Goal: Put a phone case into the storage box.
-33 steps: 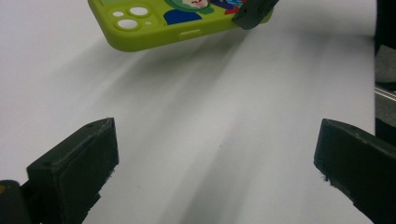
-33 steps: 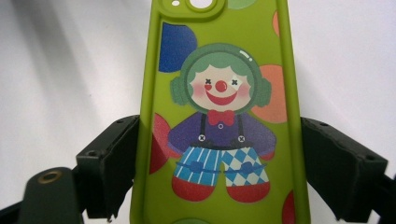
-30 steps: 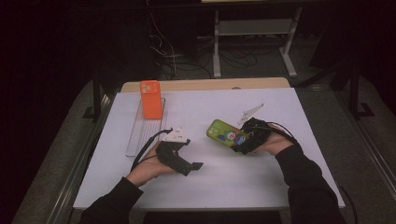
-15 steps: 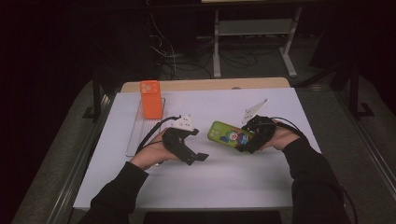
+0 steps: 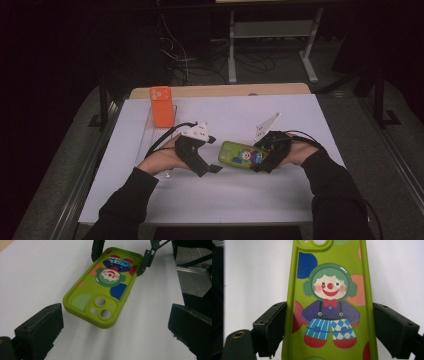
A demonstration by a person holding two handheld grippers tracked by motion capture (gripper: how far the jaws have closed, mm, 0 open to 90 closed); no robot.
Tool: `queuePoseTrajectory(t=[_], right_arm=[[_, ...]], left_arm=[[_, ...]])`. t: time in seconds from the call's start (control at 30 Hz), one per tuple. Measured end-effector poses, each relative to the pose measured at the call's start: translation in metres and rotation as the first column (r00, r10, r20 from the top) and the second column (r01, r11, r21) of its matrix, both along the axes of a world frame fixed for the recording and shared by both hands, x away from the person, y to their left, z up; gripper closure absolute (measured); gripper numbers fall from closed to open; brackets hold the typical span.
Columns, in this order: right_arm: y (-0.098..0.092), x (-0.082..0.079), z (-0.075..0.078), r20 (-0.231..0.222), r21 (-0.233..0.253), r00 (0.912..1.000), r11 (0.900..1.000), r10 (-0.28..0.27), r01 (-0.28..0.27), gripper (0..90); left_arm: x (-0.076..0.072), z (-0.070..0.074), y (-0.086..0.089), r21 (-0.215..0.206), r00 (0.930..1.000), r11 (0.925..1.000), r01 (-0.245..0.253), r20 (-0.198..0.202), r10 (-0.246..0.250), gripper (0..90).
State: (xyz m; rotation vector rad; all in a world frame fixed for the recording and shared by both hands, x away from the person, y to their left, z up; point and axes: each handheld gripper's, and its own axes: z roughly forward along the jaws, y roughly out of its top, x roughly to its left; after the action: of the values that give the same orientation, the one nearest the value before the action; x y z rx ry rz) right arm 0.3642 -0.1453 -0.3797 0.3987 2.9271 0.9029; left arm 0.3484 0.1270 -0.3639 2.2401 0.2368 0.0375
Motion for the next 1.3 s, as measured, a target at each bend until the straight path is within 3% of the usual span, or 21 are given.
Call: queuePoseTrajectory(t=[0.33, 0.63, 0.87, 1.13, 1.2, 1.3], right_arm=[[0.017, -0.010, -0.002, -0.023, -0.021, 0.9951, 0.995, 0.096, -0.097, 15.0], [0.030, -0.016, -0.005, -0.023, -0.034, 0.9886, 0.988, 0.149, -0.150, 15.0], [0.036, -0.021, -0.004, -0.025, -0.025, 0.9829, 0.983, 0.183, -0.183, 15.0], [0.043, -0.025, -0.001, -0.022, -0.024, 0.9755, 0.975, 0.219, -0.219, 15.0], [0.044, -0.026, 0.001, -0.024, -0.016, 0.9736, 0.974, 0.227, -0.227, 15.0], [0.046, -0.027, 0.002, -0.016, -0.015, 0.9720, 0.972, 0.234, -0.235, 15.0]], left_arm=[[-0.005, 0.000, -0.002, 0.004, 0.9976, 0.9978, 0.067, -0.018, -0.067, 0.0], [-0.008, -0.002, -0.004, 0.047, 0.9945, 0.9936, 0.103, -0.021, -0.102, 0.0], [-0.012, -0.008, -0.009, 0.083, 0.9894, 0.9862, 0.143, -0.038, -0.140, 0.0], [-0.013, -0.012, -0.016, 0.119, 0.9838, 0.9767, 0.179, -0.007, -0.179, 0.0], [-0.015, -0.015, -0.018, 0.127, 0.9864, 0.9783, 0.164, -0.029, -0.162, 0.0], [-0.016, -0.019, -0.021, 0.151, 0.9847, 0.9730, 0.174, -0.030, -0.172, 0.0]])
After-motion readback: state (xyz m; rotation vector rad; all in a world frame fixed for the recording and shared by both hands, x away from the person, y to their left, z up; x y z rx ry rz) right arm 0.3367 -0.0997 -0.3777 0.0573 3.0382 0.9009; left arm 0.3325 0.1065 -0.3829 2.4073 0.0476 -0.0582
